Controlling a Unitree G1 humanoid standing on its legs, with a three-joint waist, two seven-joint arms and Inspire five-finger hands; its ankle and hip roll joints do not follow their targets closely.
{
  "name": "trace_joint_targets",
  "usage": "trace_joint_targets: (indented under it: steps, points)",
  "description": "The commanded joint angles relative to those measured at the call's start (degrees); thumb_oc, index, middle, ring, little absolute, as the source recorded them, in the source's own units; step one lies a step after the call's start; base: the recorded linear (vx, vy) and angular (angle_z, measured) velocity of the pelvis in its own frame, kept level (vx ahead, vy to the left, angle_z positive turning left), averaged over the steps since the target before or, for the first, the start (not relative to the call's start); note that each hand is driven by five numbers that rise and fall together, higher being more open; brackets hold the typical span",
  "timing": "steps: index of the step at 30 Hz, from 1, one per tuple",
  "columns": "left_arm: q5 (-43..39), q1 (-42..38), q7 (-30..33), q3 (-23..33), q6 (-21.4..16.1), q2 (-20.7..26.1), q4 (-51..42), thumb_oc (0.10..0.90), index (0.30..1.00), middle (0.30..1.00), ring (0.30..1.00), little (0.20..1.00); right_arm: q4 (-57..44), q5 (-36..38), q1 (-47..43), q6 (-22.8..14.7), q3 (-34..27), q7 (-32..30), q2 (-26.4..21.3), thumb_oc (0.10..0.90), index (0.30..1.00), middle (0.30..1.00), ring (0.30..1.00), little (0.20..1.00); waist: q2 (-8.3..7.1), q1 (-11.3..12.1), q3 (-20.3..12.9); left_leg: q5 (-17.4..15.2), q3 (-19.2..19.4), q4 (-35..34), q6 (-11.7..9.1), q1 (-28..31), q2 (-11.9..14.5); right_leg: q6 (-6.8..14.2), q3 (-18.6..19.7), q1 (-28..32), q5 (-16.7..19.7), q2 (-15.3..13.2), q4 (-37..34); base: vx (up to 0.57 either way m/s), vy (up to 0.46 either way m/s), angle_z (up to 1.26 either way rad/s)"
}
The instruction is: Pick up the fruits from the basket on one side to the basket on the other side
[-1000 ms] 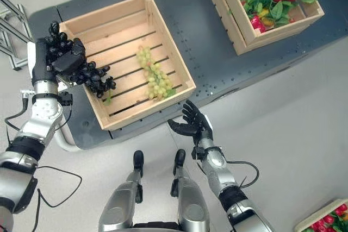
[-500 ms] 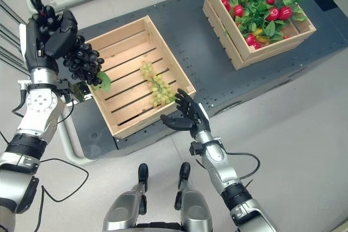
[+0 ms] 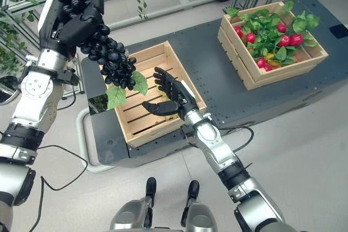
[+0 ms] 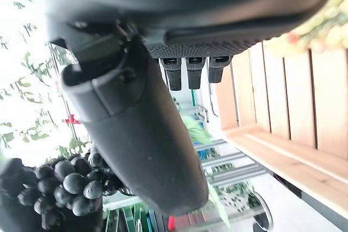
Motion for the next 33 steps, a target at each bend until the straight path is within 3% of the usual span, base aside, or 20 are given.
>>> trace_joint_targets:
  steps: [1, 9, 17, 33]
  points:
    - [-4.26, -5.33, -1.55, -2.0, -4.2, -0.66, 2.68, 0.4, 0.3, 0.3, 0.3, 0.3, 0.9, 2.22, 0.27, -3.72, 3.94, -0.4, 4.42, 0.8, 0.9, 0.9, 0.9, 0.9, -0.08, 0.98, -18.7, -6.37, -0.01, 0.1, 0.28, 1.91, -1.85, 0.84, -1.1, 4.99, -4.32, -4.81, 0.1, 0.01, -0.033, 0.02]
    - [-3.94, -8.9, -5.24, -5.35, -1.8, -1.79, 1.1, 0.4, 0.3, 0.3, 0.3, 0.3, 2.52, 5.27, -5.24, -2.73, 4.71, -2.54, 7.11, 0.8, 0.9, 0.9, 0.9, 0.9, -0.09, 1.86, -20.21, -6.74, -0.15, 0.1, 0.34, 2.93, -1.7, 1.07, -1.61, 6.22, -4.55, -5.07, 0.1, 0.0, -0.006, 0.04]
    - [-6.21, -10.46, -6.73, -6.65, -1.9, -3.68, 1.22, 0.4, 0.3, 0.3, 0.3, 0.3, 3.13, 7.72, -10.43, -0.73, 5.65, -3.1, 8.87, 0.8, 0.9, 0.9, 0.9, 0.9, -0.23, 2.35, -20.81, -6.94, -0.36, 0.1, 0.29, 3.31, -1.59, 0.98, -1.45, 6.5, -4.76, -5.0, 0.1, 0.0, -0.003, 0.02]
    - [-8.26, -9.94, -9.14, -7.01, -0.85, -11.37, -2.94, 0.4, 0.3, 0.3, 0.3, 0.3, 7.79, 17.62, -15.0, 0.76, 6.25, -2.37, 14.61, 0.8, 0.9, 0.9, 0.9, 0.9, -0.95, 3.22, -21.8, -6.86, -0.82, 0.1, 0.08, 3.37, -1.33, 0.66, -2.0, 6.7, -4.86, -4.99, 0.1, 0.0, -0.002, 0.01]
